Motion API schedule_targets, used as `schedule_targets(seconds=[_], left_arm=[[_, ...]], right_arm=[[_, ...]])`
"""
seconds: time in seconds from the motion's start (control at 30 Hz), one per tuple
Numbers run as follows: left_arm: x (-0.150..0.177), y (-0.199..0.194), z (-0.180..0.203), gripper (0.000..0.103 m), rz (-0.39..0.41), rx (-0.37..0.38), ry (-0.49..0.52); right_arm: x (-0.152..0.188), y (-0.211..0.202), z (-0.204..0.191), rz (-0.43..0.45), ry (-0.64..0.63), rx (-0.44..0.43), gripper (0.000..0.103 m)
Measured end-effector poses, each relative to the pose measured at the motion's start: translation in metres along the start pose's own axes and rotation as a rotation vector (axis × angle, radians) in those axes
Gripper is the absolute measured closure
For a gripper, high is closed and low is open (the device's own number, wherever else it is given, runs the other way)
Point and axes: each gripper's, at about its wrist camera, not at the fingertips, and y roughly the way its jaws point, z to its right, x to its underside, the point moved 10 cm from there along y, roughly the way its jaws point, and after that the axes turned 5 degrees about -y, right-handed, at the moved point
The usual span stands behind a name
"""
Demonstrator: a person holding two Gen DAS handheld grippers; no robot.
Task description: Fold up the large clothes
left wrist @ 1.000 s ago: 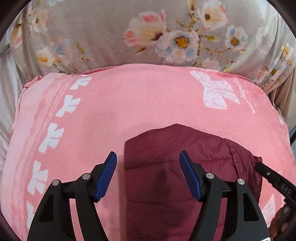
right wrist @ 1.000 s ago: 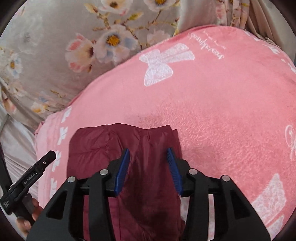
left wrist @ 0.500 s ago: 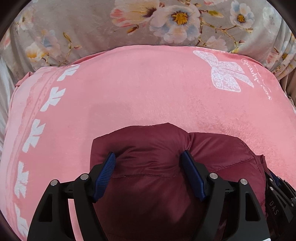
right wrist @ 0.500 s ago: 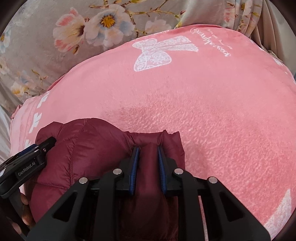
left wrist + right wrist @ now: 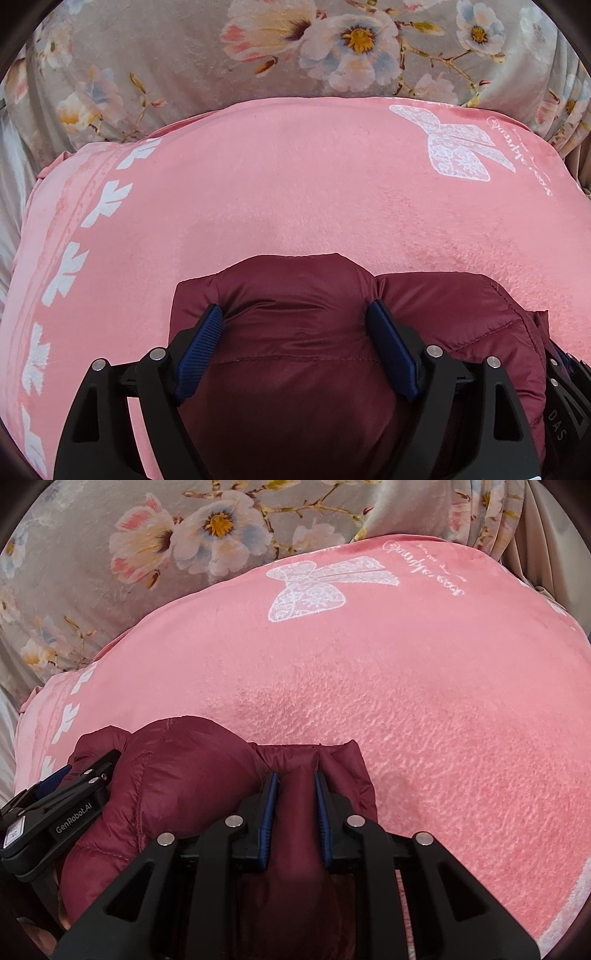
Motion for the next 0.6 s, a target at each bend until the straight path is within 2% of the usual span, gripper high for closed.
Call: schedule_targets(seconds=[0.6], left_arm=[[0.0028, 0.0016, 0.0016, 0.023, 0.04, -0.042, 0.016]], right_arm=[[0.0016, -0.0007, -0.0006, 0.014, 0.015, -0.012, 0.085]])
